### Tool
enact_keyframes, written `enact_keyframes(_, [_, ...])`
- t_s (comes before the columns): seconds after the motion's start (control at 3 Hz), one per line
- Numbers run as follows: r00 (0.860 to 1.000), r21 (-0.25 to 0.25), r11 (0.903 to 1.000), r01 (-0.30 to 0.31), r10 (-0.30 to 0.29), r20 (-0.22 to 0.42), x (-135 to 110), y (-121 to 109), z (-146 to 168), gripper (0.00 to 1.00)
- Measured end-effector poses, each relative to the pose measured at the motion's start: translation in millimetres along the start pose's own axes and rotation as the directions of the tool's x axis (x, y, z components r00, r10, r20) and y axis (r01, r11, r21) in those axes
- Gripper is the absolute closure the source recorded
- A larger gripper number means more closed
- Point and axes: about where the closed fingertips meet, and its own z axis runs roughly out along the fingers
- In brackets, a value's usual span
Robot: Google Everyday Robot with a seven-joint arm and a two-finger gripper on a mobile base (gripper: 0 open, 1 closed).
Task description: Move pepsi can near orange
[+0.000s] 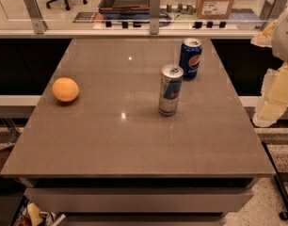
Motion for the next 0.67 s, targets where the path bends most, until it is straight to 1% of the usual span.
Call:
enact_keyframes(0.33, [1.0, 0.0, 1.0, 0.0, 0.0, 0.0, 0.0, 0.0, 0.0, 0.0])
enact_keyframes(0.67, [0.999, 0.01, 0.9998, -0.017, 0.016, 0.032, -0.8, -5.0, 4.0, 0.0])
